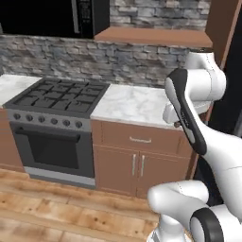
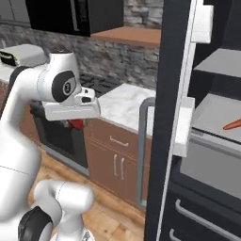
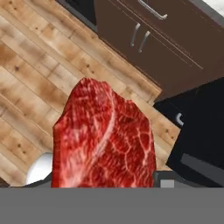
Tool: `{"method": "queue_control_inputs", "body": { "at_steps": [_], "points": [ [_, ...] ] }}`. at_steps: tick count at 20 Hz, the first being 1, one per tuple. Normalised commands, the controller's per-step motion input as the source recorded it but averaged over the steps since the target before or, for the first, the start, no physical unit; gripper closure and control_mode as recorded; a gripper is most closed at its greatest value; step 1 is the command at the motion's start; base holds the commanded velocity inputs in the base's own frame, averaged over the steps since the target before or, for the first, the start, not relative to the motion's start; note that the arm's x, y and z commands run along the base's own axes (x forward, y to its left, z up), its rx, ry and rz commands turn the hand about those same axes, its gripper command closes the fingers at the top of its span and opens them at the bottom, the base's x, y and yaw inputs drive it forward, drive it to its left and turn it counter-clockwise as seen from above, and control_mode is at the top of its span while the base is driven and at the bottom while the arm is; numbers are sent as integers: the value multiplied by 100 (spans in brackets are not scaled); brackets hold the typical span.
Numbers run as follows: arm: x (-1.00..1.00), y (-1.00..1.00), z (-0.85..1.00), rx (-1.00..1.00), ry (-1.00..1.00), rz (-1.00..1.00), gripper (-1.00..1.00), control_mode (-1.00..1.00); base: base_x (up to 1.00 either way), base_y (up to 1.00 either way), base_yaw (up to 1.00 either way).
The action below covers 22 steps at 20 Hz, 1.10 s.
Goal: Open the fridge, remove the peach, carrot, and steak, and place them on any counter.
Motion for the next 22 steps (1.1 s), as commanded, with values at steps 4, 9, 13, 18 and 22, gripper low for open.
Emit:
{"method": "queue_control_inputs", "body": {
  "at_steps": [4,9,13,18,22],
  "points": [
    [0,0,0,0,0,0,100,100,100,1,2],
    [0,0,0,0,0,0,100,100,100,-6,-2],
    [0,0,0,0,0,0,100,100,100,33,-22],
    [0,0,0,0,0,0,100,100,100,59,-27],
    [0,0,0,0,0,0,100,100,40,11,-21]
  ]
}}
